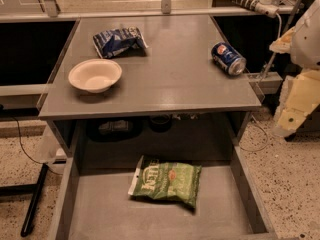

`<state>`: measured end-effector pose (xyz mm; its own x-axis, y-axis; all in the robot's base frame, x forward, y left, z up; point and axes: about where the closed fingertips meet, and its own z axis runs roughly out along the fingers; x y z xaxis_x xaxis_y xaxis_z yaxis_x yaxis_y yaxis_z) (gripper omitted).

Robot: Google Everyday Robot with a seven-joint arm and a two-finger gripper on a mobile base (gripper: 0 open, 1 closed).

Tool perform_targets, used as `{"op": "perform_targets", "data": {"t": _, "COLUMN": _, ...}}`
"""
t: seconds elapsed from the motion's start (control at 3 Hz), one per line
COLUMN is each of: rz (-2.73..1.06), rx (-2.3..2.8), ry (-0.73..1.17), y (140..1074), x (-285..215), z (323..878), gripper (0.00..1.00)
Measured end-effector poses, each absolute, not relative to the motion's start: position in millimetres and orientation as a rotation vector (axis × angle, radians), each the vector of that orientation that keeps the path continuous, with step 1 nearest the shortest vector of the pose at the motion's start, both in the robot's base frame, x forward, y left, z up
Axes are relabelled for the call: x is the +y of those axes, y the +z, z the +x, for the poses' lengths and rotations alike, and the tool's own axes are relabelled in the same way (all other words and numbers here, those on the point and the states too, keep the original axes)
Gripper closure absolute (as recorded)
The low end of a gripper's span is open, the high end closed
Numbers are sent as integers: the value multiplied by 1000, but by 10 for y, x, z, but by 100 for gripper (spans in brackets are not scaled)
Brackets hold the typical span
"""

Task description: Pick green jalapeno chip bag from top drawer and place on counter

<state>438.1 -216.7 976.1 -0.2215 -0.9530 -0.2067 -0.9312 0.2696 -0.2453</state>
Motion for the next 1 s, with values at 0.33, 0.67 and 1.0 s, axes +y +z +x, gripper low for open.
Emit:
{"op": "perform_targets", "data": {"t": 0.33, "rz": -1722, "rx": 2220, "ry": -99, "y": 9739, "x": -2153, "z": 4376, "gripper": 0}}
{"op": "perform_targets", "data": {"t": 0.67, "rz": -1723, "rx": 2200, "ry": -22, "y": 9394, "x": -2095, "z": 4366, "gripper": 0}}
{"op": "perform_targets", "data": {"t": 1.0, "rz": -1697, "rx": 2168, "ry": 53, "y": 8889, "x": -2065, "z": 4326, "gripper": 0}}
